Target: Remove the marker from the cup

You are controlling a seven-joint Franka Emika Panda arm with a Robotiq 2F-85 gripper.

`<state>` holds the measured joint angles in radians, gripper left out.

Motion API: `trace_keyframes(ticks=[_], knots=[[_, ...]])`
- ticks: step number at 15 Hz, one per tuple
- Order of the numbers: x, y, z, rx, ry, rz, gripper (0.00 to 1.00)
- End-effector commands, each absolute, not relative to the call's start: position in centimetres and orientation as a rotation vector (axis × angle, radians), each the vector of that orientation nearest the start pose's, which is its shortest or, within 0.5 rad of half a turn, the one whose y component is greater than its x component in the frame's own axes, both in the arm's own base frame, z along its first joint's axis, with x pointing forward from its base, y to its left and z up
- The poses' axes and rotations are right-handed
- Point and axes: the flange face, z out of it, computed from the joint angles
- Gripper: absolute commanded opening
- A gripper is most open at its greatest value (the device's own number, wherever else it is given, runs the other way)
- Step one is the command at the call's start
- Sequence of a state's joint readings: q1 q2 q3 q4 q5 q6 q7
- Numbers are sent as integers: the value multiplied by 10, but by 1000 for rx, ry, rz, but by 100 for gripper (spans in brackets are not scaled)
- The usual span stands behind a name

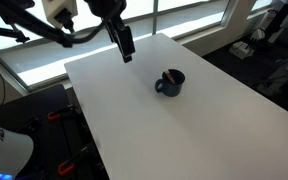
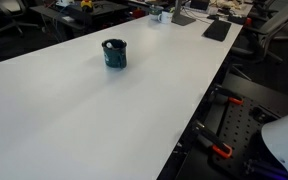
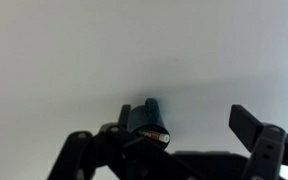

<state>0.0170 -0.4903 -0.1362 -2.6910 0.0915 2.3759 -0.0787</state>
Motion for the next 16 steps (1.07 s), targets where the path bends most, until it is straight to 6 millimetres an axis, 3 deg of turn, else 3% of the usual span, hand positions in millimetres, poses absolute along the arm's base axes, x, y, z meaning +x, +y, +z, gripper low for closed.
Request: trace_keyframes(ticks=[1,5,7,8,13,16], knots=[[417,-84,410,-2965,238,-281,100],[452,-120,418,-2849,384,-316,100],[474,-128,417,-2799,408,-334,100],[448,-123,418,-2832,406,-350,100],[454,-125,414,-2834,408,-340,100],[481,-147,415,-2798,427,-289,100]])
